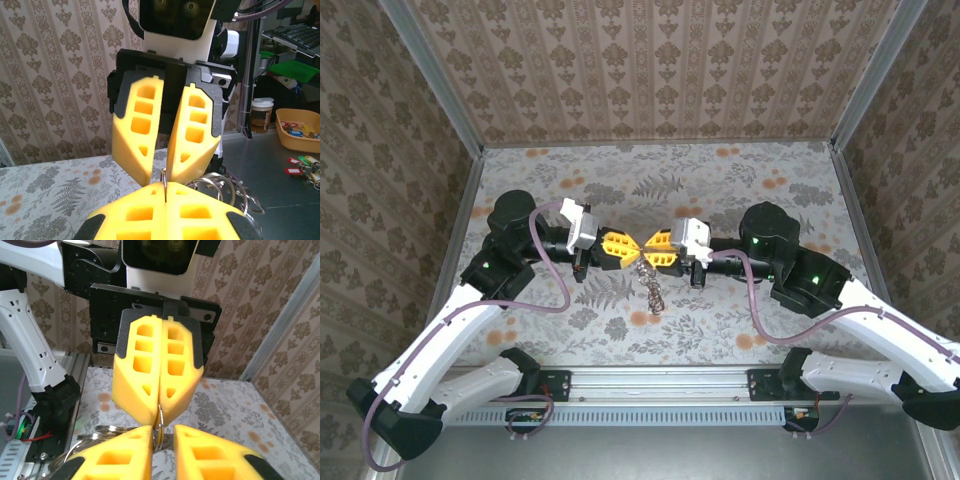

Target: Put the keys on the keyring

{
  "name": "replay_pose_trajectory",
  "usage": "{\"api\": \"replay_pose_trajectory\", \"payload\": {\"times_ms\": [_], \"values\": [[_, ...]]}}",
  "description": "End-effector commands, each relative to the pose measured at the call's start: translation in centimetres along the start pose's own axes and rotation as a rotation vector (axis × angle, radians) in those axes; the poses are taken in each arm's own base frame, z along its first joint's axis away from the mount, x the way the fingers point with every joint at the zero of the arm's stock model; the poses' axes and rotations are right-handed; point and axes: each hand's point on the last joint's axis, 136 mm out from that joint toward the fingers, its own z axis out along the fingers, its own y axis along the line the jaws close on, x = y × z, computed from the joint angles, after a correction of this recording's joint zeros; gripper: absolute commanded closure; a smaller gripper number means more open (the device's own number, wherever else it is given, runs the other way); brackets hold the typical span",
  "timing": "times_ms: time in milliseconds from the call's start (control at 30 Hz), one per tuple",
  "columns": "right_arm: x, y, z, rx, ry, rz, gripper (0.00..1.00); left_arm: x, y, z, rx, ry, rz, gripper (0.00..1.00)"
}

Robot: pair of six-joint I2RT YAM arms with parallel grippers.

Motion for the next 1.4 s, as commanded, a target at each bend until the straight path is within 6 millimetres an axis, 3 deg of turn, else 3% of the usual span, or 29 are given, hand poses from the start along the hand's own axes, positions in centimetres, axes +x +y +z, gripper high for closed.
{"api": "replay_pose_trajectory", "payload": {"times_ms": [0, 133, 200, 333, 467, 700, 1167, 1200, 1233, 1367], "values": [[0.1, 0.1, 0.5, -0.022, -0.002, 0.016, 0.87, -2.0, -1.0, -0.2, 0.026, -0.037, 0.08, 1.0], [0.2, 0.0, 0.5, -0.023, 0.011, 0.021, 1.0, -1.9, -0.8, -0.2, 0.019, -0.033, 0.073, 1.0], [0.1, -0.2, 0.3, -0.009, 0.016, 0.014, 1.0, -1.7, -0.5, -0.2, 0.001, -0.014, 0.066, 1.0], [0.8, -1.3, -0.1, 0.049, 0.093, -0.023, 1.0, 1.0, 0.7, 0.0, -0.104, 0.177, 0.054, 0.98], [2.8, -2.6, 0.3, 0.085, 0.25, -0.068, 1.0, 3.9, 2.1, -0.2, -0.195, 0.37, 0.057, 0.82], [4.8, -3.4, 0.5, 0.089, 0.392, -0.094, 1.0, 4.8, 3.3, -0.5, -0.249, 0.432, 0.082, 0.8], [4.4, -2.6, 0.9, 0.044, 0.356, -0.082, 1.0, 5.8, 4.2, 0.4, -0.214, 0.455, 0.068, 0.84], [4.4, -2.5, 1.0, 0.04, 0.355, -0.081, 1.0, 5.8, 4.1, 0.5, -0.209, 0.453, 0.067, 0.88], [4.4, -2.5, 1.0, 0.04, 0.352, -0.079, 1.0, 5.7, 4.1, 0.5, -0.21, 0.449, 0.068, 0.99], [4.3, -2.5, 0.9, 0.044, 0.342, -0.076, 1.0, 5.0, 3.2, 1.2, -0.148, 0.387, 0.055, 1.0]]}}
